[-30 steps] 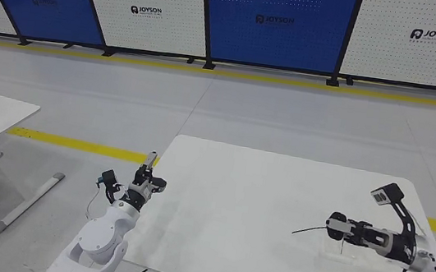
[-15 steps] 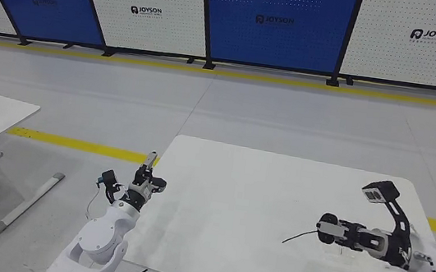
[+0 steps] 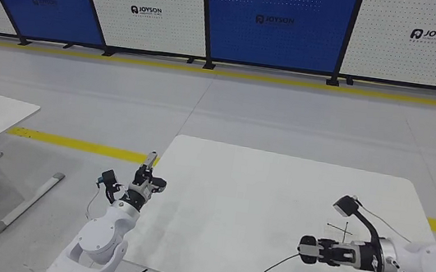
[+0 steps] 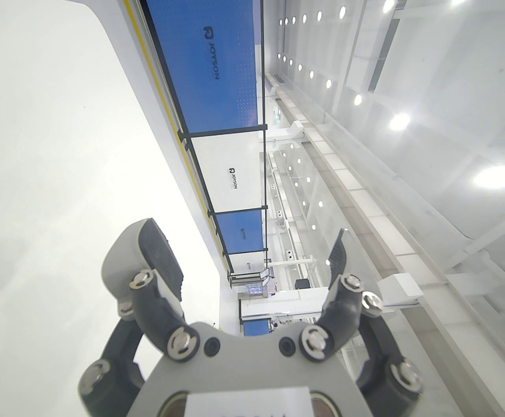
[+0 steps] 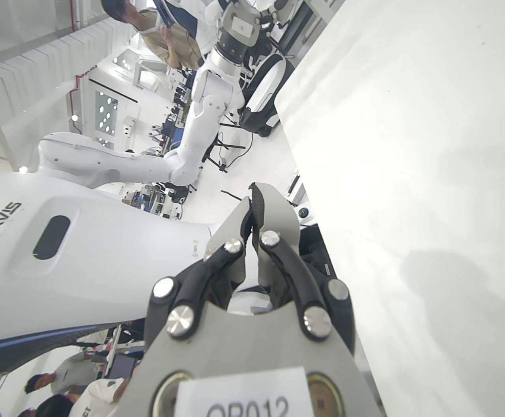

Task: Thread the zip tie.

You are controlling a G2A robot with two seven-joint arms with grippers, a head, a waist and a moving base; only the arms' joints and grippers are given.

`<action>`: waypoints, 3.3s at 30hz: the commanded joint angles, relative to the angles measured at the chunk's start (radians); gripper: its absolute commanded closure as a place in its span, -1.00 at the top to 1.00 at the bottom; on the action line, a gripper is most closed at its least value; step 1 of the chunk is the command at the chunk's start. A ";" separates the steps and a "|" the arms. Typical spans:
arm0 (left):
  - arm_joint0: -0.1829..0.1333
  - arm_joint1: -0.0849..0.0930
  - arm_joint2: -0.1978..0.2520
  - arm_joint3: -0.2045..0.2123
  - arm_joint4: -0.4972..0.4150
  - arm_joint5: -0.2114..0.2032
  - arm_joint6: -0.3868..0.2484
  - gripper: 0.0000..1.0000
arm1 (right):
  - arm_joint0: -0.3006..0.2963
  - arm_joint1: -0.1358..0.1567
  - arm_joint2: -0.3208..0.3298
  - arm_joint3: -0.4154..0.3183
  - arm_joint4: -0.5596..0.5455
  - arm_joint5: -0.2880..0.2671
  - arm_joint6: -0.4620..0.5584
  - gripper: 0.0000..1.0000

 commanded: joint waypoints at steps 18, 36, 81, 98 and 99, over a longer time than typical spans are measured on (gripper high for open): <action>0.000 0.000 0.000 0.000 0.000 0.000 0.000 1.00 | 0.009 0.006 -0.006 0.011 0.000 0.000 0.000 -1.00; 0.000 0.000 0.000 0.000 0.000 0.000 0.000 1.00 | 0.052 -0.021 0.008 -0.007 -0.338 0.000 -0.099 -1.00; 0.000 0.000 0.000 0.000 0.000 0.000 0.000 1.00 | 0.017 -0.014 -0.014 -0.058 -0.619 0.000 -0.499 -1.00; 0.000 0.000 0.000 0.000 0.000 0.000 0.000 1.00 | 0.061 -0.003 -0.123 -0.093 -0.723 0.000 -0.603 -1.00; 0.000 0.000 0.000 0.000 0.000 0.000 0.000 1.00 | 0.061 -0.003 -0.123 -0.093 -0.723 0.000 -0.603 -1.00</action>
